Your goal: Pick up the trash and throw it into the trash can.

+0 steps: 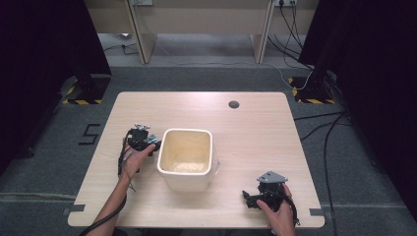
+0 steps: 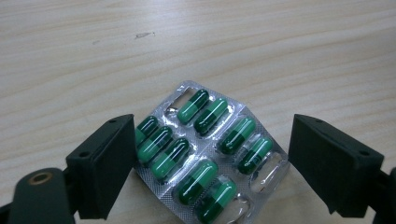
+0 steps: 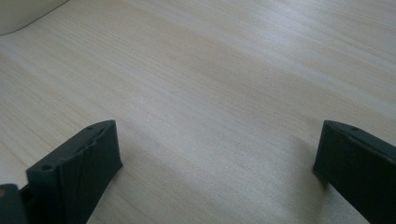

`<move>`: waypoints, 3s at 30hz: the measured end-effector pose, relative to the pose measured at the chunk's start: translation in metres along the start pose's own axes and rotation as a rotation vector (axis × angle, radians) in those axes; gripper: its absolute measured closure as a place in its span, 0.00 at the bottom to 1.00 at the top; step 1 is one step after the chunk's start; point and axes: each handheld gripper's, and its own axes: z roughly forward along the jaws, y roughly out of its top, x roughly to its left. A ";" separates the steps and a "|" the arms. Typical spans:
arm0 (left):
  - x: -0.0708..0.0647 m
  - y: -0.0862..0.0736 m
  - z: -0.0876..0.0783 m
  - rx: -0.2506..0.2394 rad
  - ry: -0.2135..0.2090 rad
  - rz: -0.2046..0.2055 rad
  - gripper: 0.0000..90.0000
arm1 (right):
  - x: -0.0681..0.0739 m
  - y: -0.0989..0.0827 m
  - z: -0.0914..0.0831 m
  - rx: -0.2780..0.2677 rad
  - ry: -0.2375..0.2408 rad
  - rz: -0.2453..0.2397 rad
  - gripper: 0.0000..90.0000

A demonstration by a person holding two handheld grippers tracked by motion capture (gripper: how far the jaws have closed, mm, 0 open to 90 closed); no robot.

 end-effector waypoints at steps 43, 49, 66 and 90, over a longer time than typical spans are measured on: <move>0.006 -0.001 -0.003 -0.051 0.003 0.038 0.32 | 0.000 0.000 0.000 0.001 0.002 -0.005 0.01; 0.008 -0.001 -0.006 -0.053 -0.024 0.032 0.32 | 0.000 0.000 0.000 0.001 0.004 -0.005 0.01; 0.009 0.014 -0.042 -0.091 -0.099 0.071 0.33 | 0.000 0.000 0.000 0.001 0.005 -0.004 0.01; 0.007 0.038 -0.114 -0.192 -0.233 0.123 0.33 | 0.001 0.000 0.000 0.002 0.004 -0.004 0.01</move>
